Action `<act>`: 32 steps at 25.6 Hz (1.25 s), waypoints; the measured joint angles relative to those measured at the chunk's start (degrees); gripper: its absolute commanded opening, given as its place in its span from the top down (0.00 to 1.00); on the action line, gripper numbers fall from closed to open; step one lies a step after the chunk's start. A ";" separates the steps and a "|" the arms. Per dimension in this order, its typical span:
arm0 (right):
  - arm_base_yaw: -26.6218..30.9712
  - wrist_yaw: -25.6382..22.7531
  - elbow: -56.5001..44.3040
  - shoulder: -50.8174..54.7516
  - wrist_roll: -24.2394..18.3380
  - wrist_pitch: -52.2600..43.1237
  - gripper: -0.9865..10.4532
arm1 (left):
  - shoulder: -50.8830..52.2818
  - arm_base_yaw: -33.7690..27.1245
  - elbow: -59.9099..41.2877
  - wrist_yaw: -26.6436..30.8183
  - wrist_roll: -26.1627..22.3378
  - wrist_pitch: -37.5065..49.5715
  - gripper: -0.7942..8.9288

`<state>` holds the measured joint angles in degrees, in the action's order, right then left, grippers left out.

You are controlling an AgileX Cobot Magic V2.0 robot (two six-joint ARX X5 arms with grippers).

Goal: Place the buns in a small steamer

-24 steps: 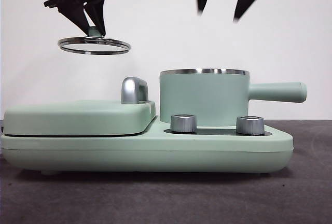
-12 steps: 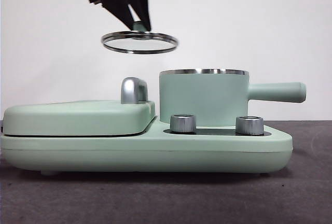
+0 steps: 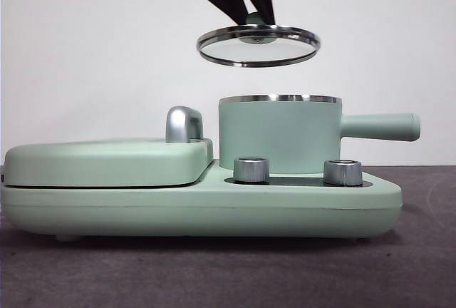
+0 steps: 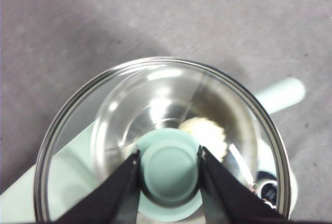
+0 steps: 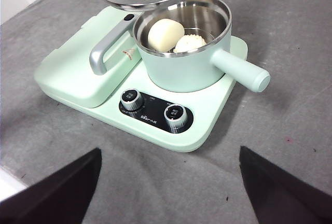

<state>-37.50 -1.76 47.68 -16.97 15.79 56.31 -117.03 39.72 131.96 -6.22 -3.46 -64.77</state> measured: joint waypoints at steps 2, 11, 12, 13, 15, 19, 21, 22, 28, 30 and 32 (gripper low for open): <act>0.00 0.00 0.00 0.02 0.09 0.00 0.54 | 0.00 0.83 0.00 0.00 0.00 0.76 0.90; 0.00 0.00 0.00 0.02 0.02 -0.09 0.54 | -0.02 1.29 0.00 0.02 -0.48 1.66 0.90; 0.00 0.00 0.00 0.02 -0.02 -0.28 0.54 | -0.07 1.29 0.00 0.02 -0.52 1.60 0.90; 0.00 0.00 0.00 0.02 -0.09 -0.83 0.54 | -0.22 1.29 0.00 0.02 -0.61 1.60 0.90; 0.00 0.02 0.00 0.02 -0.90 -2.99 0.54 | -0.70 1.31 0.00 0.02 -0.72 1.57 0.90; 0.00 0.26 0.00 0.02 -2.27 -6.97 0.54 | -2.40 1.38 0.00 0.02 -1.22 1.66 0.90; 0.00 0.26 0.00 0.02 -2.51 -7.10 0.54 | -3.08 1.40 0.00 0.02 -1.33 1.66 0.90; 0.00 0.26 0.00 0.02 -2.51 -7.17 0.54 | -3.37 1.40 0.00 0.02 -1.44 1.84 0.90; 0.00 0.26 0.00 0.02 -2.51 -7.28 0.54 | -5.66 1.44 0.00 0.02 -1.46 2.21 0.90; 0.00 0.26 0.00 0.02 -2.51 -7.28 0.54 | -6.38 1.49 0.00 0.02 -1.46 2.45 0.90; 0.00 0.26 0.00 0.02 -2.54 -7.28 0.54 | -6.95 1.55 0.00 0.02 -1.46 3.08 0.90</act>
<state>-37.50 -1.50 47.68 -16.95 13.26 49.04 -123.98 41.28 131.96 -6.20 -4.93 -61.69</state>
